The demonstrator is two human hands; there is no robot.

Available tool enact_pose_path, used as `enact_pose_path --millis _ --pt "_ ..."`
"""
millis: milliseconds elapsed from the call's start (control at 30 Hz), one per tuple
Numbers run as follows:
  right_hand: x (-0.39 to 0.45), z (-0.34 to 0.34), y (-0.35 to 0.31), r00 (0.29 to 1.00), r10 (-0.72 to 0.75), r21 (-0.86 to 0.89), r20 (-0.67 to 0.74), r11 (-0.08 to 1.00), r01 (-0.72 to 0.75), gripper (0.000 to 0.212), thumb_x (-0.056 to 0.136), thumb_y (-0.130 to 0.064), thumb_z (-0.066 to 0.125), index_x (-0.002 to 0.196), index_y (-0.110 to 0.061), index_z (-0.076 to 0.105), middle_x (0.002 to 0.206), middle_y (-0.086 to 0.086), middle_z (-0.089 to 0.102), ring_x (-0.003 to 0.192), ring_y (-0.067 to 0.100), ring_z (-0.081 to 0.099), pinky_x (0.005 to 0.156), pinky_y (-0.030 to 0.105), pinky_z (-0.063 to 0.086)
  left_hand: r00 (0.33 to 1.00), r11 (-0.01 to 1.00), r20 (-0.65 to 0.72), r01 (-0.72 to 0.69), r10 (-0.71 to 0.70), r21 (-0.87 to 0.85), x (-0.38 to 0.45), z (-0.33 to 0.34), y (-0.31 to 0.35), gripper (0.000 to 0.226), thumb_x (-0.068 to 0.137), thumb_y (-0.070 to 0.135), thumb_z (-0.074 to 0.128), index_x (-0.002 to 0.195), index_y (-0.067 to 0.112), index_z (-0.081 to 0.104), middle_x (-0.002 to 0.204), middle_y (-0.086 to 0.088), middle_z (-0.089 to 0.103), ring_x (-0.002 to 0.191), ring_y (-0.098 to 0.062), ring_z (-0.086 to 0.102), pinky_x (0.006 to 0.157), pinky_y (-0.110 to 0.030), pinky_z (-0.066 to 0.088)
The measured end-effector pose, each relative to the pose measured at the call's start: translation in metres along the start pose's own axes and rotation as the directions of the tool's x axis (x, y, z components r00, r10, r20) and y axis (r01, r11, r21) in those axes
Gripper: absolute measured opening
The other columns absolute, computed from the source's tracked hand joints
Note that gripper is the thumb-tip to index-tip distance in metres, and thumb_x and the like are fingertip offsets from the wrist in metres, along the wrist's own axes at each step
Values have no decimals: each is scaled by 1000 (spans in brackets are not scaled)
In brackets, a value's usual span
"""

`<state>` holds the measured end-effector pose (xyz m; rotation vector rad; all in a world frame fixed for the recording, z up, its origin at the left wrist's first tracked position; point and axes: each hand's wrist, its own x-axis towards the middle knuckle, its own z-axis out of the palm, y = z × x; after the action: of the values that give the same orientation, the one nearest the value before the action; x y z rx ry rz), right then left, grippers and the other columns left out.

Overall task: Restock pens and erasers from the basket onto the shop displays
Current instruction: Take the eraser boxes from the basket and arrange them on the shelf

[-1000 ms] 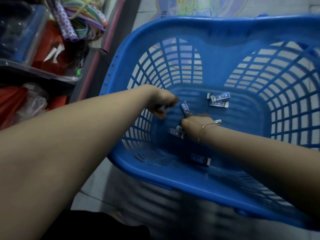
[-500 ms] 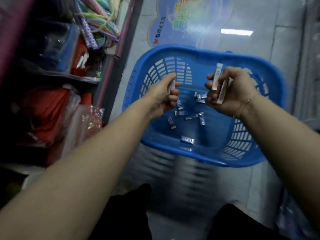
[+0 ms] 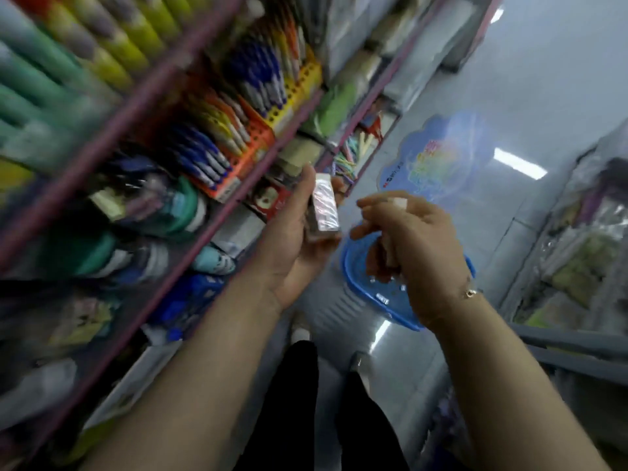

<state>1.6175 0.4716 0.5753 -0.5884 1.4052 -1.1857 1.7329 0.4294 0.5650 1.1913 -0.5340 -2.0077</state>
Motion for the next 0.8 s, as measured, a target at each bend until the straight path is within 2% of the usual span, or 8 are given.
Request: enact_pose_path --millis 67,200,300,400,500,600,733,800 --pt "-29 26 -40 989 -78 -69 123 994 87 10 86 -8 57 78 -5 63 42 -5 54 27 14 41 34 14 29 997 997 -12 -72 72 32 -47 2 30 33 80 44 54 79 16 72 80 -2 70 73 -12 64 74 -25 47" --pt "-81 79 -81 903 -126 -227 411 945 235 13 77 -16 74 83 -11 64 41 -8 53 30 6 44 35 13 32 960 979 -195 -195 202 53 -139 -26 68 42 70 47 67 100 20 74 101 -3 73 86 -16 70 69 -27 56" --pt "-111 122 -84 806 -132 -335 577 862 381 16 73 -14 77 83 -15 65 51 -11 58 39 2 46 41 20 40 901 951 -310 -270 304 149 -203 -57 78 40 70 50 68 107 33 72 80 13 69 72 -3 63 67 -23 47" --pt "-135 161 -76 718 -78 -352 691 832 429 16 74 -10 77 77 -20 66 49 -12 59 38 4 48 40 21 41 828 934 -433 -330 356 137 -256 -86 77 28 76 41 68 102 33 75 65 13 60 55 3 52 58 -18 40" --pt "-167 199 -63 625 19 -324 781 867 378 15 76 -12 76 68 -19 66 44 -9 58 34 4 48 35 13 34 721 885 -574 -466 389 14 -306 -116 72 18 71 29 72 87 25 79 71 8 68 59 -2 61 53 -14 47" --pt "-199 239 -47 576 82 -276 814 926 259 10 76 -13 76 78 -10 67 44 -7 56 32 8 45 35 13 33 618 835 -650 -548 441 45 -352 -148 67 8 74 22 72 74 25 79 75 4 73 69 -6 69 51 -15 49" --pt "-232 292 -15 561 163 -305 811 937 169 11 76 -9 72 81 -10 63 46 4 53 40 15 46 41 22 34 511 848 -708 -470 488 245 -399 -199 61 6 78 21 73 72 23 75 58 6 62 55 -8 59 54 -17 45" --pt "-247 315 0 539 223 -333 812 936 114 8 80 -6 68 75 -11 64 48 8 54 41 15 47 39 21 35 485 853 -720 -427 496 300 -416 -225 60 13 82 22 71 69 23 71 48 9 54 44 -7 49 47 -13 39"
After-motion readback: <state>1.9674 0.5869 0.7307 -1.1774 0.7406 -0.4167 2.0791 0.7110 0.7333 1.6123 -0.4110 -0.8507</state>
